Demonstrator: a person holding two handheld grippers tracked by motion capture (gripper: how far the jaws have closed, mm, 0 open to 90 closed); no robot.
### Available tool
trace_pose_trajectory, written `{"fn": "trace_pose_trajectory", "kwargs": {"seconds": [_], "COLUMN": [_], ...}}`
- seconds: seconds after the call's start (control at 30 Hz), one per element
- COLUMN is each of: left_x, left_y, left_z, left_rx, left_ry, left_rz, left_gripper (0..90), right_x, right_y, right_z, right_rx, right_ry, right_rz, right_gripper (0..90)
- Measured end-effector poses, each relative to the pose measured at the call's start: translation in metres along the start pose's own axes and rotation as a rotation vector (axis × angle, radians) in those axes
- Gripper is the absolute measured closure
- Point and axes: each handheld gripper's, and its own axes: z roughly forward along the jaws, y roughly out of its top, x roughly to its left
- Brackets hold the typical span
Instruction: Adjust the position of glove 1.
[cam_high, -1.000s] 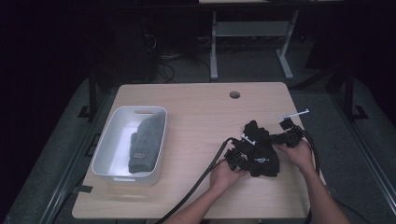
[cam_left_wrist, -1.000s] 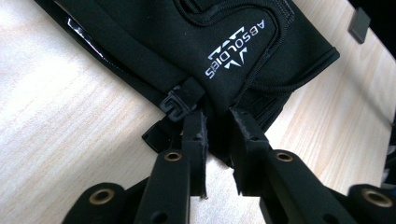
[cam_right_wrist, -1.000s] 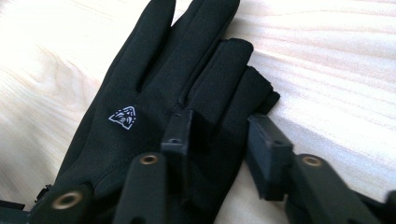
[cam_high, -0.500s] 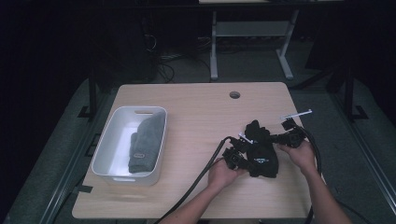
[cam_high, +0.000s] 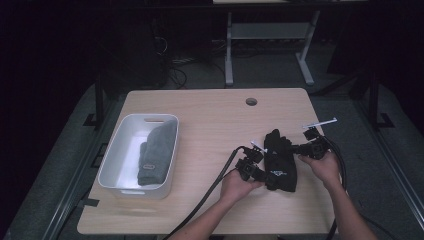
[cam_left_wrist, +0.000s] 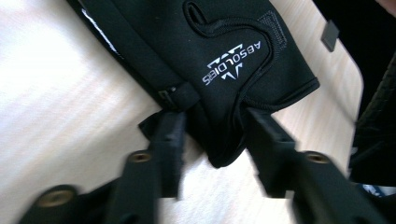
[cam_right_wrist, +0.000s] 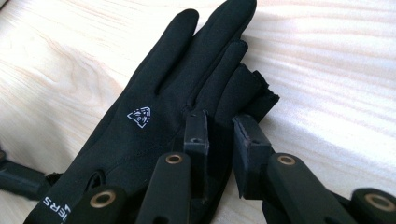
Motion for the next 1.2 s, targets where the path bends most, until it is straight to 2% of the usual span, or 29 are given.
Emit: {"fn": "trace_pose_trajectory", "kwargs": {"seconds": [0.07, 0.17, 0.3, 0.37, 0.4, 0.5, 0.6, 0.67, 0.77, 0.97, 1.2], "left_x": [-0.001, -0.006, -0.017, -0.023, -0.024, -0.023, -0.021, -0.02, -0.017, -0.013, -0.009], "left_y": [0.001, 0.002, 0.004, 0.005, 0.006, 0.007, 0.007, 0.007, 0.007, 0.006, 0.005], "left_z": [0.002, 0.005, 0.012, 0.016, 0.018, 0.019, 0.017, 0.015, 0.011, -0.002, -0.024], "left_rx": [-0.006, -0.003, 0.009, 0.021, 0.025, 0.024, 0.023, 0.021, 0.015, -0.008, -0.024], "left_ry": [-0.01, 0.018, 0.089, 0.13, 0.133, 0.118, 0.107, 0.096, 0.094, 0.085, 0.105], "left_rz": [-0.016, 0.0, 0.077, 0.135, 0.145, 0.139, 0.139, 0.125, 0.128, 0.117, 0.119], "left_gripper": [44.7, 45.3, 61.5, 70.6, 74.5, 80.9, 83.6, 84.1, 84.3, 84.4, 84.4], "right_x": [0.0, -0.001, 0.001, 0.001, 0.001, 0.001, 0.001, 0.003, 0.005, 0.01, 0.021], "right_y": [-0.001, -0.002, -0.003, -0.003, -0.004, -0.006, -0.007, -0.006, -0.004, -0.001, 0.007], "right_z": [0.001, 0.0, -0.002, -0.003, -0.003, -0.003, -0.005, -0.008, -0.012, -0.015, -0.018], "right_rx": [0.002, 0.002, 0.001, 0.0, -0.003, -0.012, -0.02, -0.022, -0.03, -0.035, -0.059], "right_ry": [0.007, 0.005, 0.0, -0.003, -0.004, -0.006, -0.003, -0.006, -0.006, 0.002, 0.017], "right_rz": [0.005, -0.004, -0.001, 0.001, 0.0, -0.001, 0.006, 0.006, -0.009, -0.008, -0.031], "right_gripper": [76.9, 76.8, 76.9, 77.0, 77.0, 77.1, 77.1, 77.2, 77.2, 77.3, 77.4]}}
